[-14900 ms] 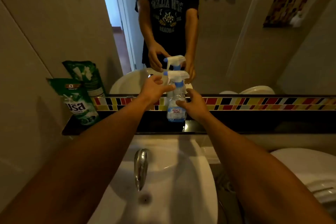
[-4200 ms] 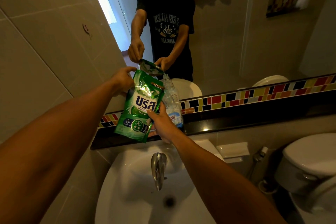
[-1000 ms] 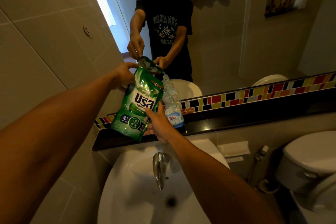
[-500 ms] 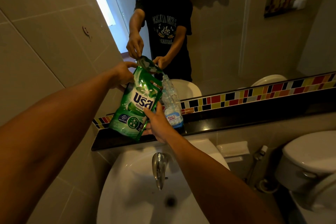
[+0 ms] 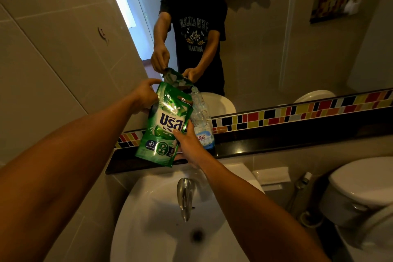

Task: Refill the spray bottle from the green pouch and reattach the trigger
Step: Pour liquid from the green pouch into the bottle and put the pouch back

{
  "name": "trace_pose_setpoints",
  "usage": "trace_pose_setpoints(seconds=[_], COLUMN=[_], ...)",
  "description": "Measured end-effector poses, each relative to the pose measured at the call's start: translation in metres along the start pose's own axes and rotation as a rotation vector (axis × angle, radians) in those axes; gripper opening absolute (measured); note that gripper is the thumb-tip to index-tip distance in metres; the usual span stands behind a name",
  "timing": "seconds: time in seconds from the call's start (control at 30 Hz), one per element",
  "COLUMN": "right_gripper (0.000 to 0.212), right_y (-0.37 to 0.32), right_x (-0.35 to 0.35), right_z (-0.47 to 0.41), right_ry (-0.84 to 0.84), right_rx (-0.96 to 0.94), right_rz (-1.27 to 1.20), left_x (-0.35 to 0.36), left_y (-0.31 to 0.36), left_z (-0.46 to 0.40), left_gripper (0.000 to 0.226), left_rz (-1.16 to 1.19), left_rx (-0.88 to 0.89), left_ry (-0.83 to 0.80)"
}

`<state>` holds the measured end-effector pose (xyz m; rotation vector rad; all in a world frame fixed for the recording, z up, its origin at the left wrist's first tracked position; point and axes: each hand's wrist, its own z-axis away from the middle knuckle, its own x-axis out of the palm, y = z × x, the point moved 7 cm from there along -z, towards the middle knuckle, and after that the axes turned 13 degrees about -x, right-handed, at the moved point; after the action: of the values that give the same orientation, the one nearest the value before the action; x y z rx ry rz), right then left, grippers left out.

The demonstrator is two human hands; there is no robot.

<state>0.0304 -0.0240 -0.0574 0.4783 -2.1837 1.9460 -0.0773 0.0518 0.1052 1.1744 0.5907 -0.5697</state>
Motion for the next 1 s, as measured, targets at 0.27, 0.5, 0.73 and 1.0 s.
trace_pose_setpoints(seconds=[0.27,0.5,0.73,1.0], right_gripper=[0.066,0.070,0.074,0.058], right_y=[0.006,0.007,-0.003,-0.008], right_x=[-0.017,-0.034,-0.046,-0.034], right_z=[-0.002,-0.003,-0.011,-0.018], right_ry=[-0.022,-0.057,-0.105,-0.097], right_rx=[-0.040,-0.062,-0.149,-0.246], right_rz=[0.181,0.287,0.478,0.624], left_x=[0.008,0.028,0.050,0.042], left_y=[-0.033,-0.068,-0.098,-0.124], left_z=[-0.012,-0.017,-0.022,-0.021], left_gripper=[0.063,0.037,0.021,0.022], left_rz=[0.151,0.421,0.743,0.902], left_rx=[0.017,-0.014,-0.046,0.040], left_ry=[0.065,0.060,0.025,0.024])
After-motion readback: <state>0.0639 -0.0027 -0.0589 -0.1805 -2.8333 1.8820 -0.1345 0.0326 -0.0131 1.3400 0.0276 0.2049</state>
